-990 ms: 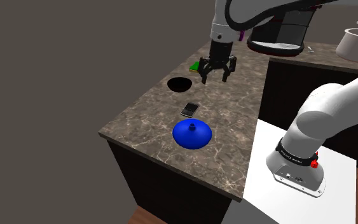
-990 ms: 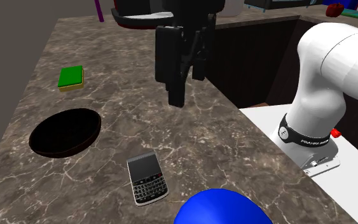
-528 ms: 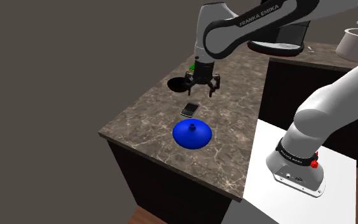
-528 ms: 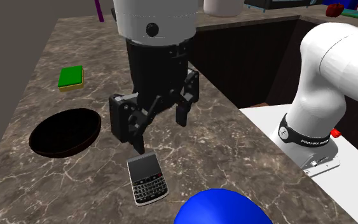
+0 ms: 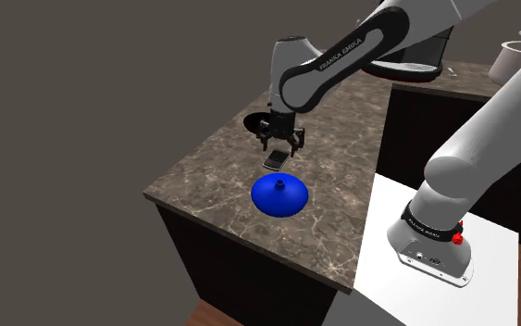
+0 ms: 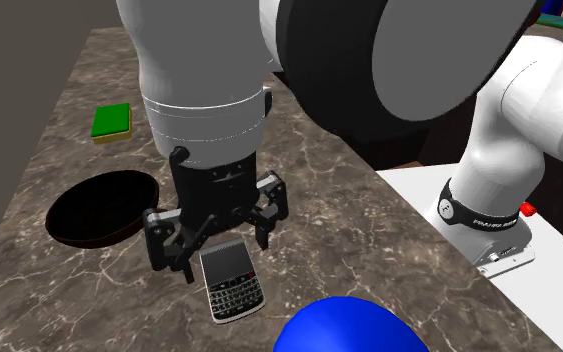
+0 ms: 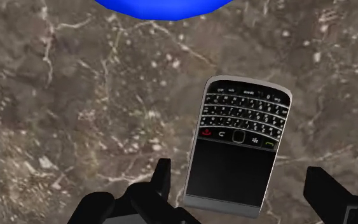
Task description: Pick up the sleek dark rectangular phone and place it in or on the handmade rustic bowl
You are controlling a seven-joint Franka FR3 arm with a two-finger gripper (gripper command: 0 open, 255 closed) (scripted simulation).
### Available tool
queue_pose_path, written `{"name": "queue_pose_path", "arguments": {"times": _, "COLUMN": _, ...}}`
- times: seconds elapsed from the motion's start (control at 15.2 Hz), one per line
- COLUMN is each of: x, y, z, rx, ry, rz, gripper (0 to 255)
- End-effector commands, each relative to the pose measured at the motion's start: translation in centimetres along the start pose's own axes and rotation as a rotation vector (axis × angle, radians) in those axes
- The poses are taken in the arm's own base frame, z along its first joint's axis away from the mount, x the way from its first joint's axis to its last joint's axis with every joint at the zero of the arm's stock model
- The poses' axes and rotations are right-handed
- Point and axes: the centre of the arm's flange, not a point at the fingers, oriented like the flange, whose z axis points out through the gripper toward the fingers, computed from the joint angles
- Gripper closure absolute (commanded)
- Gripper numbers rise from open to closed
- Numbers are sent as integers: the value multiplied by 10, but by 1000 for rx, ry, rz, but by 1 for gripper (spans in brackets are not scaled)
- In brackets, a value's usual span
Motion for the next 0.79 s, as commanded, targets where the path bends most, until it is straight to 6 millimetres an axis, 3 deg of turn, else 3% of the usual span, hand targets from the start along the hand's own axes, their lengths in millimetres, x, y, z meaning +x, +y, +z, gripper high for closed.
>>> {"name": "queue_pose_path", "arguments": {"times": 0.0, "x": 1, "y": 0, "z": 10, "rx": 1, "ry": 0, "rz": 3, "gripper": 0}}
{"name": "queue_pose_path", "arguments": {"times": 0.2, "x": 1, "y": 0, "z": 24, "rx": 1, "ry": 0, "rz": 3, "gripper": 0}}
{"name": "queue_pose_path", "arguments": {"times": 0.66, "x": 1, "y": 0, "z": 24, "rx": 1, "ry": 0, "rz": 3, "gripper": 0}}
{"name": "queue_pose_path", "arguments": {"times": 0.73, "x": 1, "y": 0, "z": 24, "rx": 1, "ry": 0, "rz": 3, "gripper": 255}}
